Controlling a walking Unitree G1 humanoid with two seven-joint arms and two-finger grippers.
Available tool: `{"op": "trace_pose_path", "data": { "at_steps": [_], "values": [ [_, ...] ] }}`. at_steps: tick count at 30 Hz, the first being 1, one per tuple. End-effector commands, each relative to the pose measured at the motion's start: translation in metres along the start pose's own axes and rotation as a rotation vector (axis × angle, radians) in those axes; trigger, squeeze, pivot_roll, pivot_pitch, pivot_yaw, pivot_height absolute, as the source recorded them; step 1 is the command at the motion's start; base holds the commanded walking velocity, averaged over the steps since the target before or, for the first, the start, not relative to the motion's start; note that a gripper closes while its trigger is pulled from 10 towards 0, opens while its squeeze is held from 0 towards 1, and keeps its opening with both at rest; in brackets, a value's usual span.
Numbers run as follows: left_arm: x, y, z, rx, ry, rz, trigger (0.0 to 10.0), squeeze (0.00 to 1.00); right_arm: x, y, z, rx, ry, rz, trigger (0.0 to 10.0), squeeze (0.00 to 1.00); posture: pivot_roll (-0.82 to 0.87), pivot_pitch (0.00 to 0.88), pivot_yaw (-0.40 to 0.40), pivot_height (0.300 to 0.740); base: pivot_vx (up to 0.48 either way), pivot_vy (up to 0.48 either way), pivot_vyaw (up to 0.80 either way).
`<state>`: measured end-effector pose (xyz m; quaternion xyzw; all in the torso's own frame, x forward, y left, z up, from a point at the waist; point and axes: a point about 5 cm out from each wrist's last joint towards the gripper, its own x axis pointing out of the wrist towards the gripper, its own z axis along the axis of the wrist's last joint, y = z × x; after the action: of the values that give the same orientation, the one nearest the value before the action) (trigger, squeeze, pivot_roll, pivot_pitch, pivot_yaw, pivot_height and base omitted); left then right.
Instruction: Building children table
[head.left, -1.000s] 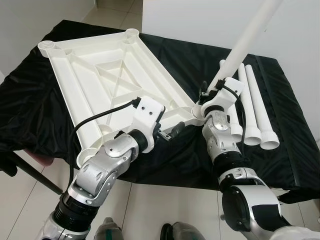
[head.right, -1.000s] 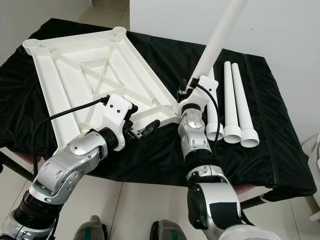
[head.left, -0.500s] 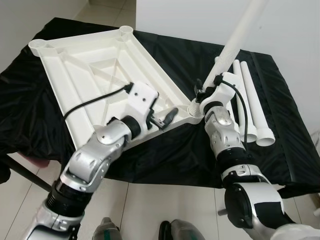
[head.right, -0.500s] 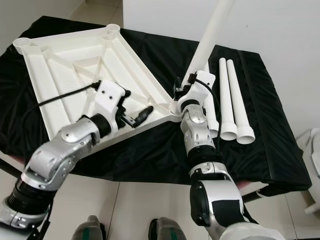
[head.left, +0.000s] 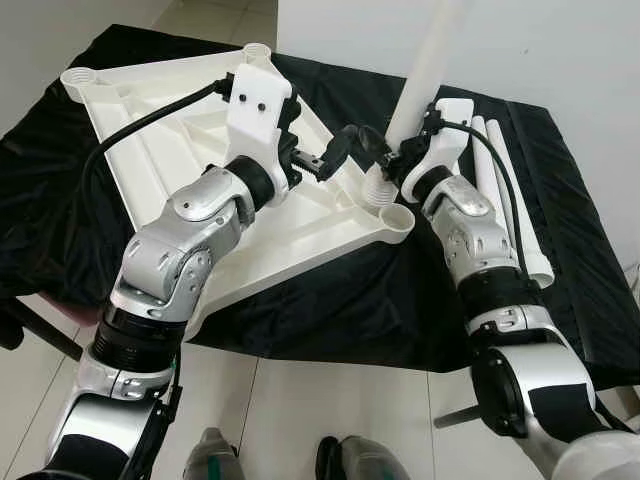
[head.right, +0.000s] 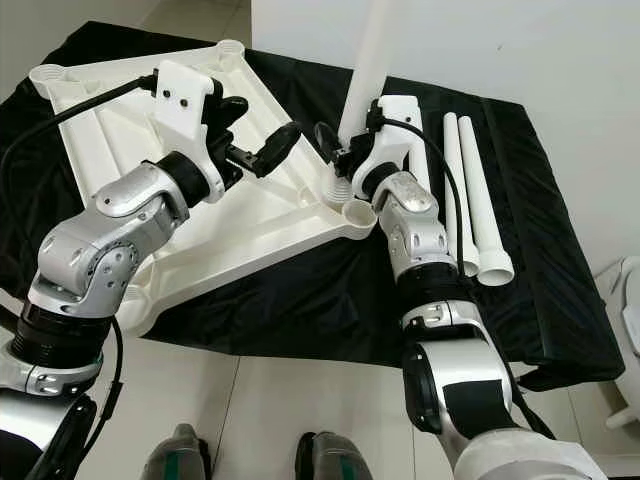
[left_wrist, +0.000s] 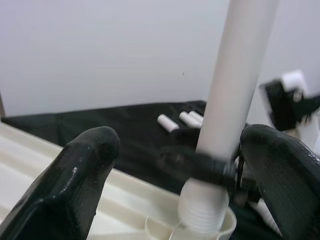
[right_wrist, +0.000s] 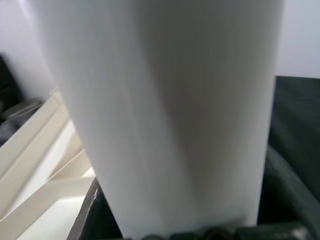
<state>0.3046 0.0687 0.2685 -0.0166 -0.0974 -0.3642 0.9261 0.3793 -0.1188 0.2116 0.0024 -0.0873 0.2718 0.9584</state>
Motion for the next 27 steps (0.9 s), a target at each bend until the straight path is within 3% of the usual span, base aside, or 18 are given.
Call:
{"op": "trace_pose_path", "data": {
  "at_steps": [1, 4, 7, 12, 25, 27],
  "values": [
    [0.001, -0.015, 0.004, -0.009, -0.010, -0.256, 10.0, 0.00, -0.004, -0.002, 0.002, -0.011, 0.005, 0.032, 10.0, 0.00, 0.04, 0.012, -0.105, 0.740, 0.000, 0.000, 0.00],
    [0.004, -0.022, 0.013, -0.035, -0.043, -0.331, 10.0, 0.00, -0.010, 0.004, -0.001, -0.033, 0.022, 0.138, 10.0, 0.00, 0.04, 0.006, -0.100, 0.740, 0.000, 0.000, 0.00],
    [0.005, -0.023, 0.016, -0.046, -0.050, -0.350, 10.0, 0.00, -0.011, 0.004, -0.001, -0.035, 0.032, 0.164, 10.0, 0.00, 0.04, 0.006, -0.100, 0.740, 0.000, 0.000, 0.00],
    [0.008, -0.032, 0.026, -0.061, -0.074, -0.472, 10.0, 0.00, -0.021, 0.008, -0.003, -0.057, 0.050, 0.283, 10.0, 0.00, 0.03, 0.000, -0.089, 0.740, 0.000, 0.000, 0.00],
    [0.010, -0.039, 0.038, -0.081, -0.087, -0.596, 10.0, 0.00, -0.034, 0.020, -0.010, -0.084, 0.110, 0.426, 10.0, 0.00, 0.02, 0.000, -0.068, 0.740, 0.000, 0.000, 0.00],
    [0.012, -0.040, 0.044, -0.127, -0.100, -0.626, 10.0, 0.00, -0.039, 0.022, -0.014, -0.110, 0.138, 0.467, 10.0, 0.00, 0.01, 0.000, -0.061, 0.740, 0.000, 0.000, 0.00]
  ]
}}
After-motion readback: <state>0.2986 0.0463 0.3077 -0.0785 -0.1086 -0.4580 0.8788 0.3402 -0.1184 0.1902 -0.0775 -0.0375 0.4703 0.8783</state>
